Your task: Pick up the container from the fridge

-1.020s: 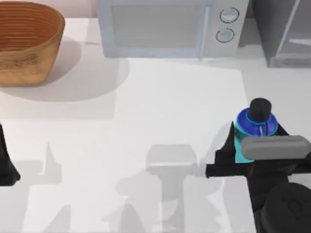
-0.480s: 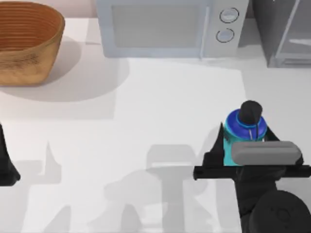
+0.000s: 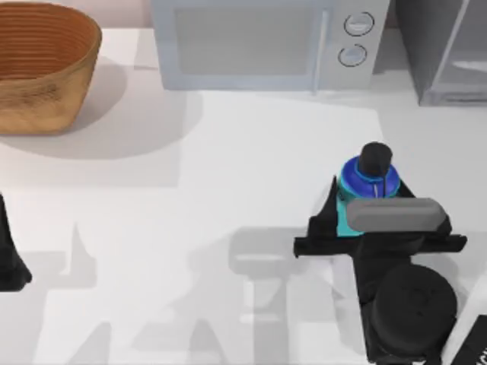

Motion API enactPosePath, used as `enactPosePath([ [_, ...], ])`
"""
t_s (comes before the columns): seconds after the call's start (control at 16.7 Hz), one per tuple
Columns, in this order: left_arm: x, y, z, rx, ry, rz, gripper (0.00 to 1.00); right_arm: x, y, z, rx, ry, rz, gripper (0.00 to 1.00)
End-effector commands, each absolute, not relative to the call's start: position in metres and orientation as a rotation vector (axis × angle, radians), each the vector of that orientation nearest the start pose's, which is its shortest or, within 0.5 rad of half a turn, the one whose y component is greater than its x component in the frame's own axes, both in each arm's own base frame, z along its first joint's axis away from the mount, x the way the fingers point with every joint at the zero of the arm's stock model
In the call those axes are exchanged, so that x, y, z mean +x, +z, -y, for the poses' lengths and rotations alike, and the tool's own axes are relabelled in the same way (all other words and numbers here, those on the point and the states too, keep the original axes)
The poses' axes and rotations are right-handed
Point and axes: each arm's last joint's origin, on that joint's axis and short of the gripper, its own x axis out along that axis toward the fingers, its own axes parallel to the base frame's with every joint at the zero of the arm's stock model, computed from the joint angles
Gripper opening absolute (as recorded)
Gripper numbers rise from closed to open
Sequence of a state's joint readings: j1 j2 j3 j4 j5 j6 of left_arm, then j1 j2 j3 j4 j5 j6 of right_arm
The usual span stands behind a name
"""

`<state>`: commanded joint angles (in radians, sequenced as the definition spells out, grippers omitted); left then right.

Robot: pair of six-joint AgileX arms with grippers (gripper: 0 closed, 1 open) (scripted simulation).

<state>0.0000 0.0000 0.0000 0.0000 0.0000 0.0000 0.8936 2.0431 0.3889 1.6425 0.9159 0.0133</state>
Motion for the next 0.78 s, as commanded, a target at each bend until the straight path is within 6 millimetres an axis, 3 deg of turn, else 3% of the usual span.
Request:
enactPosePath([
  [0.18,0.1057,0.16,0.0012,0.0,0.0,0.0,1.0,0.2015,0.0769,-0.1953,-0.003,-0.002,0.006,0.0],
  [0.36,0.1057,0.16,0.0012,0.0,0.0,0.0,1.0,0.2017,0.0769,-0.1952,-0.003,-0.002,0.007,0.0],
  [0.78,0.1057,0.16,0.0012,0.0,0.0,0.0,1.0,0.2017,0.0769,-0.1952,-0.003,-0.002,0.007,0.53],
])
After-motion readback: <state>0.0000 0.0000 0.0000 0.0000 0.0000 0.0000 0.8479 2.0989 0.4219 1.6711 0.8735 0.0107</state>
